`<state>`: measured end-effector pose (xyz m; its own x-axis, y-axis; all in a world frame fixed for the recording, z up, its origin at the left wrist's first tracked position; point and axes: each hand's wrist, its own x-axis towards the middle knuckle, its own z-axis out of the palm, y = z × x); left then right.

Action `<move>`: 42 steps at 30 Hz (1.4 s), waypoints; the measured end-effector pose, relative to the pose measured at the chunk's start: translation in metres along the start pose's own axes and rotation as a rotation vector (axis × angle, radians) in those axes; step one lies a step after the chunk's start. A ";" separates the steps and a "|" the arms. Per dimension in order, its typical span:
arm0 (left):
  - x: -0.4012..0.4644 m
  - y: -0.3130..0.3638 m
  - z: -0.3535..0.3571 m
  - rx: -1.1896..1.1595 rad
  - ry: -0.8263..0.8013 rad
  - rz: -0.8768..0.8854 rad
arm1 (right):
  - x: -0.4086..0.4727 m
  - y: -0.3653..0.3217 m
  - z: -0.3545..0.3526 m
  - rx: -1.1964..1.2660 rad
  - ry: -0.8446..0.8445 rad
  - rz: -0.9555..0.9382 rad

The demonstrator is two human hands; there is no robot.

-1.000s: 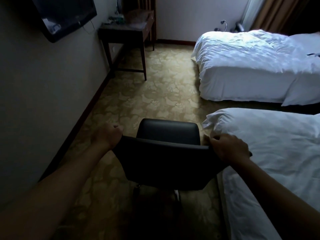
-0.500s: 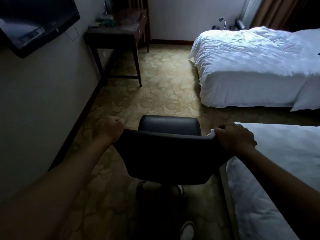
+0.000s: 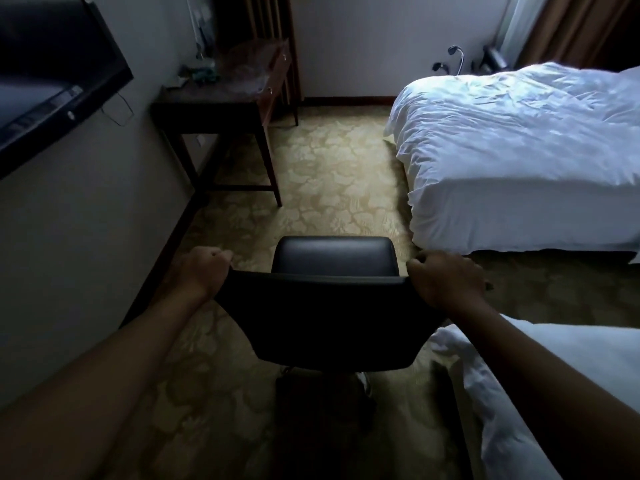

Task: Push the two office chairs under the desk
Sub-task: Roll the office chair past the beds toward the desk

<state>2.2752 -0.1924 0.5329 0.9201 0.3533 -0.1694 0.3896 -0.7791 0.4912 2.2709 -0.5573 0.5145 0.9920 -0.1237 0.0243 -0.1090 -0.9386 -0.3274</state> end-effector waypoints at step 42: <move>0.659 0.328 0.070 -0.106 0.236 -0.157 | 0.820 -0.060 0.037 -0.027 -0.035 -0.121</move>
<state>3.0116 -0.2509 0.5227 0.8091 0.5852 -0.0536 0.5084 -0.6514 0.5632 3.0934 -0.5909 0.5194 0.9996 0.0019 0.0293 0.0105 -0.9542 -0.2988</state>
